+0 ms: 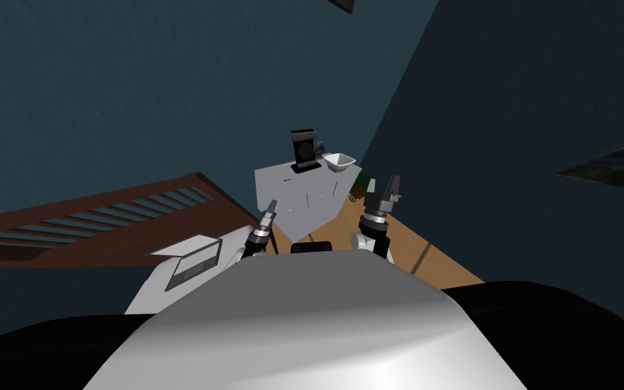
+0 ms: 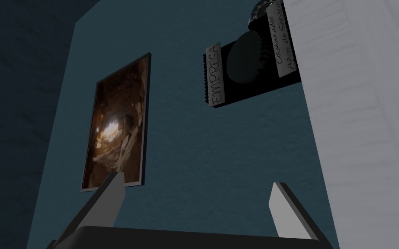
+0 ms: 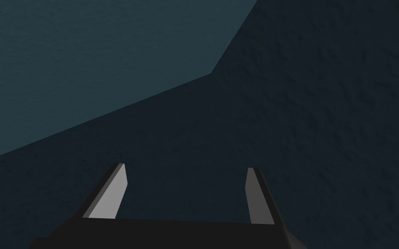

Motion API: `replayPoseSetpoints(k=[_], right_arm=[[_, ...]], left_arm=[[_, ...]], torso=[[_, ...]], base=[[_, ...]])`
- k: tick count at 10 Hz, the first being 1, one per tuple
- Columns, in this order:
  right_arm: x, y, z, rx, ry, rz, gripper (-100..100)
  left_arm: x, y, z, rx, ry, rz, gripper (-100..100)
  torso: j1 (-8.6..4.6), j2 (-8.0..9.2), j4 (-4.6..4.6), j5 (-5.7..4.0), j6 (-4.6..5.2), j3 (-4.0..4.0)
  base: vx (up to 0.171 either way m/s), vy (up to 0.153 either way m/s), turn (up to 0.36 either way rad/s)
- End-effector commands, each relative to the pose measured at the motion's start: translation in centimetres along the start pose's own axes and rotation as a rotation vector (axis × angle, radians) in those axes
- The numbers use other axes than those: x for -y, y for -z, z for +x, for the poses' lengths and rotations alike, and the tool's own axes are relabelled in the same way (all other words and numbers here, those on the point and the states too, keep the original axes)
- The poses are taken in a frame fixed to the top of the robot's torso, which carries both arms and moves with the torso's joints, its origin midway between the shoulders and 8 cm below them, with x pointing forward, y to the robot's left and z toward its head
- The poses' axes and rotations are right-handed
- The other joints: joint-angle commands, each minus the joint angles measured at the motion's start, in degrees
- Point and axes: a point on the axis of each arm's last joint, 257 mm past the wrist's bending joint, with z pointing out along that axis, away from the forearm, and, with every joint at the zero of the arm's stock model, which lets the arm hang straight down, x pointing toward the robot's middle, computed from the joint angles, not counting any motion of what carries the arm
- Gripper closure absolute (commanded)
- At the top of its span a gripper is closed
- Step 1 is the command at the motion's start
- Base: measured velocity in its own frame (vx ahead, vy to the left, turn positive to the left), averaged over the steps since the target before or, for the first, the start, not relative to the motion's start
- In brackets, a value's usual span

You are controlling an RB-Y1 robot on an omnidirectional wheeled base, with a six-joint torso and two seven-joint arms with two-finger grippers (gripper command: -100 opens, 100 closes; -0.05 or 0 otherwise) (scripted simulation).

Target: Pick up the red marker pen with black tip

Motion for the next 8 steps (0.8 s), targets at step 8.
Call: replayPoseSetpoints(k=[8], right_arm=[[0.0, 0.0, 0.0, 0.000, 0.000, 0.000, 0]], left_arm=[[-5.7, 7.7, 8.6, -0.394, -0.120, -0.080, -100]], torso=[[-0.04, -0.07, 0.00, -0.01, -0.02, -0.03]], base=[[-0.044, 0.017, -0.099]])
